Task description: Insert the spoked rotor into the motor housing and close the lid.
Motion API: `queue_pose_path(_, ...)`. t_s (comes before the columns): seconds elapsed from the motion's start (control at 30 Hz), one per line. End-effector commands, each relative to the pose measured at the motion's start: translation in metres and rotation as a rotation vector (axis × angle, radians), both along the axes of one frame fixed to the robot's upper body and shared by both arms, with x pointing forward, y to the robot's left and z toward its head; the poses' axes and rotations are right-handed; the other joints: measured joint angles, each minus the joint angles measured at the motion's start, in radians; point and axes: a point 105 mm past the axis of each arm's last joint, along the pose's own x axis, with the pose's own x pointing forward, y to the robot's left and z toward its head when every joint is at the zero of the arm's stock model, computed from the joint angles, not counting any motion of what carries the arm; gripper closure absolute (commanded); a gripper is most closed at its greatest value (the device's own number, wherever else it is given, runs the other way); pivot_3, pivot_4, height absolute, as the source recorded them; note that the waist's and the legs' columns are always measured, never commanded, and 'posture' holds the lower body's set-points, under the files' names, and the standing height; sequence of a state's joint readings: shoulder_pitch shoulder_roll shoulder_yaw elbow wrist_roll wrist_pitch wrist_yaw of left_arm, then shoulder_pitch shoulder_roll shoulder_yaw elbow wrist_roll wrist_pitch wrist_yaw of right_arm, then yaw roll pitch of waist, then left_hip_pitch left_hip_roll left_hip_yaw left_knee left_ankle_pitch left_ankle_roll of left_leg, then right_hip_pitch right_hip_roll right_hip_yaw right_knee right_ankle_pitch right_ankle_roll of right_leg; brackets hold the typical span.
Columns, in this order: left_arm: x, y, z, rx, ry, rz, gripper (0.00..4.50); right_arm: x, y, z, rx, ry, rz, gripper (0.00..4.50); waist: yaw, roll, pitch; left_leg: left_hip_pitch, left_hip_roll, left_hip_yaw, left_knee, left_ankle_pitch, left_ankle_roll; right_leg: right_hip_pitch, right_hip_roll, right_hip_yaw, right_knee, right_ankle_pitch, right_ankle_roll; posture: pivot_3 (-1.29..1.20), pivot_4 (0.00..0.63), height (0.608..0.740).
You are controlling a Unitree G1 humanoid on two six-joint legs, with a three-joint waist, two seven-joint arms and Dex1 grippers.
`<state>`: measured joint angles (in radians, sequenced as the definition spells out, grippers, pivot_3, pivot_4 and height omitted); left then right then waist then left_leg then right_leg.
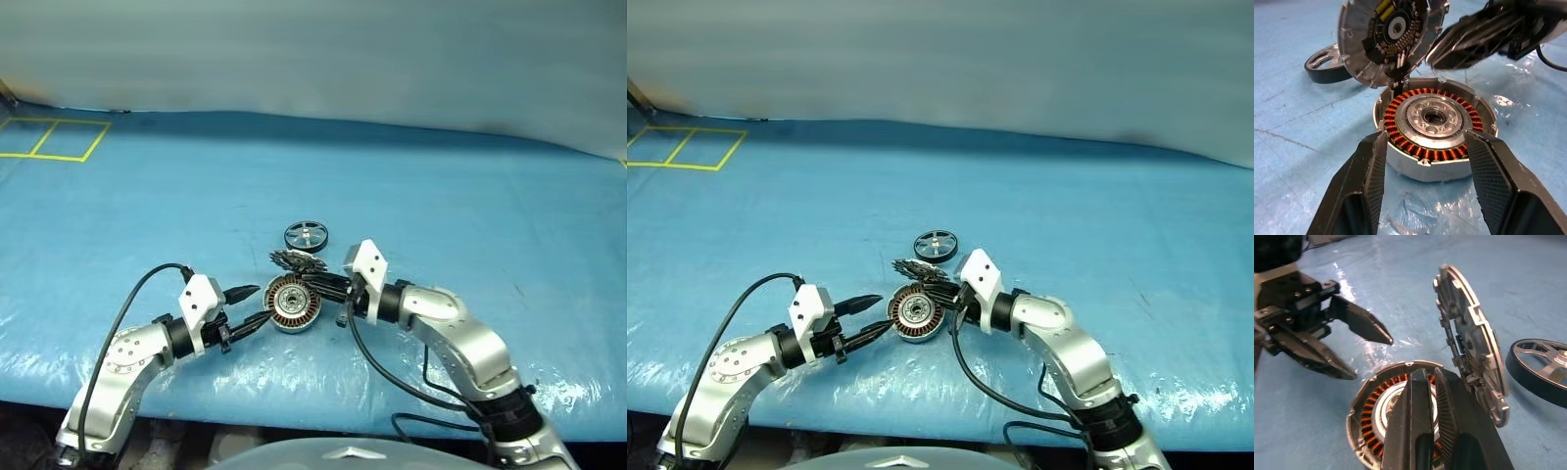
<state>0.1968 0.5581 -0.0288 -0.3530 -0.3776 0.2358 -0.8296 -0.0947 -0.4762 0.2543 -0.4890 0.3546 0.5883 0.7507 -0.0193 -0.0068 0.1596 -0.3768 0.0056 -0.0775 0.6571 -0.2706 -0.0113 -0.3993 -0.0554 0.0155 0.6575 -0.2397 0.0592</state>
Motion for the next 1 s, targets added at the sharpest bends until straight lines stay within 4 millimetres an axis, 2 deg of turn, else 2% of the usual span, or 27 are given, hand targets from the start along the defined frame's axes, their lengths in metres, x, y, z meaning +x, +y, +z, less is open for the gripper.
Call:
queue_pose_path(0.03, 0.005, 0.007, 0.007, -0.006, -0.025, 0.022, 1.83, -0.001, -0.021, 0.003, -0.036, -0.004, -0.058, 4.2, 0.0, 0.0, 0.0, 0.0, 0.0, 0.0, -0.001, 0.0, 0.0, 0.0, 0.0, 0.0, 0.0, -0.001, 0.001, 0.0, 0.15, 0.74)
queue_pose_path(0.17, 0.007, 0.006, 0.007, -0.01, -0.034, 0.026, 1.83, 0.024, -0.063, -0.003, -0.088, -0.044, -0.296, 4.2, -0.002, 0.0, 0.001, 0.0, 0.0, 0.001, -0.001, 0.0, 0.0, 0.0, 0.0, 0.0, 0.0, -0.002, 0.001, 0.0, 0.15, 0.74)
queue_pose_path(0.27, 0.007, 0.005, 0.006, -0.013, -0.035, 0.026, 1.83, 0.045, -0.076, 0.004, -0.077, -0.123, -0.44, 4.2, -0.006, 0.0, 0.001, 0.0, 0.001, 0.002, 0.0, 0.0, 0.0, -0.001, 0.0, 0.001, 0.0, -0.004, -0.003, 0.0, 0.15, 0.74)
queue_pose_path(0.33, 0.008, 0.005, 0.006, -0.013, -0.034, 0.029, 1.83, 0.053, -0.071, 0.011, -0.032, -0.154, -0.454, 4.2, -0.007, 0.0, 0.002, 0.0, 0.001, 0.002, 0.0, 0.0, 0.0, -0.001, 0.001, 0.001, 0.001, -0.004, -0.003, 0.0, 0.15, 0.74)
queue_pose_path(0.43, 0.009, 0.009, 0.007, -0.019, -0.027, 0.044, 1.83, 0.057, -0.047, 0.016, -0.002, -0.178, -0.37, 4.2, -0.009, 0.0, 0.002, 0.0, 0.001, 0.002, 0.0, 0.0, 0.0, -0.001, 0.001, 0.001, 0.001, -0.003, -0.002, 0.0, 0.15, 0.74)
queue_pose_path(0.57, 0.008, 0.024, 0.003, 0.037, -0.006, 0.048, 1.83, 0.068, -0.021, 0.021, 0.002, -0.221, -0.303, 4.2, -0.011, 0.0, 0.002, 0.0, 0.001, 0.001, -0.001, 0.0, 0.0, -0.002, 0.001, 0.001, 0.001, -0.001, -0.001, 0.0, 0.15, 0.74)
queue_pose_path(0.73, 0.011, 0.033, 0.012, 0.043, -0.041, 0.078, 1.83, 0.053, 0.013, 0.033, 0.048, -0.202, -0.079, 4.2, -0.009, 0.001, 0.003, -0.001, 0.001, 0.001, -0.002, 0.0, 0.0, -0.003, 0.001, 0.001, 0.001, 0.001, -0.005, 0.0, 0.15, 0.74)
queue_pose_path(0.87, 0.013, 0.033, 0.009, 0.057, -0.054, 0.102, 1.83, 0.059, 0.014, 0.037, 0.045, -0.233, -0.081, 4.2, -0.009, 0.001, 0.003, -0.001, 0.001, 0.001, -0.002, 0.0, 0.0, -0.002, 0.001, 0.001, 0.0, 0.001, -0.004, 0.0, 0.15, 0.74)
queue_pose_path(1.0, 0.007, 0.025, 0.005, 0.047, -0.036, 0.073, 1.83, 0.089, -0.006, 0.038, -0.028, -0.346, -0.265, 4.2, -0.01, 0.001, 0.003, -0.001, 0.001, 0.001, -0.002, 0.0, 0.0, -0.003, 0.001, 0.001, 0.001, 0.001, -0.004, 0.0, 0.15, 0.74)
